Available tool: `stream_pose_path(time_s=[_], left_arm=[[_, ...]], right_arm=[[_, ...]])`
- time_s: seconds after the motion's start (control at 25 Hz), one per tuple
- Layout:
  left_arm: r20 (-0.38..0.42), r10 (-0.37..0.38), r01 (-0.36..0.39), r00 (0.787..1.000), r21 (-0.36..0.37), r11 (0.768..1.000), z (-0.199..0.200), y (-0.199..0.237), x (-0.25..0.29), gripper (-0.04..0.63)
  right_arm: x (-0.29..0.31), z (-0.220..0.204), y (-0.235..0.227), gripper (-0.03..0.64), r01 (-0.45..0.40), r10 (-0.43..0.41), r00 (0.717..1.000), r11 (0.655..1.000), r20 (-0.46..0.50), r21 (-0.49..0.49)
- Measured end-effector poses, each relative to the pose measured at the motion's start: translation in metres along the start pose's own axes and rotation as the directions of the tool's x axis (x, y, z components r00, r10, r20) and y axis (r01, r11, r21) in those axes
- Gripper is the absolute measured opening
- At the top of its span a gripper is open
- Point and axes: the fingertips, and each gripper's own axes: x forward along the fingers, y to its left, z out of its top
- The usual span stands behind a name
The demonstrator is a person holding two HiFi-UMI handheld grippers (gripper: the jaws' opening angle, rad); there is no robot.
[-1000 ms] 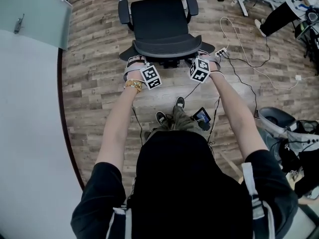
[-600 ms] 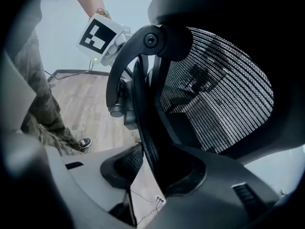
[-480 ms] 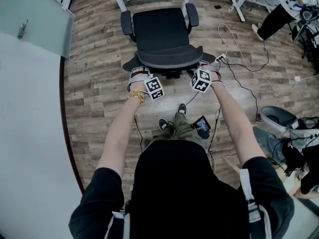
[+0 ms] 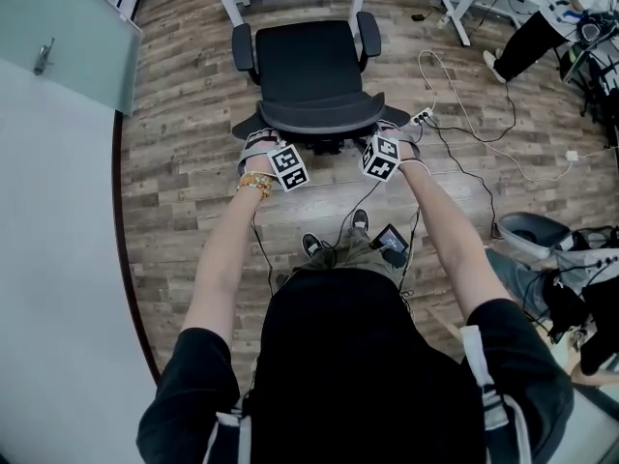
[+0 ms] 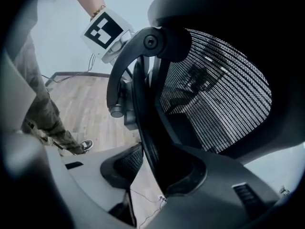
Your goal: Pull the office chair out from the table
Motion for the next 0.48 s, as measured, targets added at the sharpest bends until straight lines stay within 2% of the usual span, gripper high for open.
stream_pose_path(time_s=[0.12,0.32,0.48], left_arm=[[-0.003,-0.025,0.025,1.0,-0.024,0.999,-0.0002,-0.001,-0.0006,0.148],[0.042,0.04,-0.038,0.998,-0.045,0.998,0.0041,0.0053,-0.0019,0.156],[0.08,0.047,-0.041,0.996,-0.07,0.997,0.0069,0.0057,-0.0029,0.162]], right_arm=[[-0.0013,-0.0001,0.0003,0.127,0.002,-0.002,1.0,1.0,0.008,-0.01],[-0.0004,-0.0011,-0.0056,0.129,0.012,-0.012,0.999,1.0,0.036,-0.023],[-0.0015,-0.0009,-0.0046,0.136,0.044,-0.043,0.997,0.999,0.058,-0.013]])
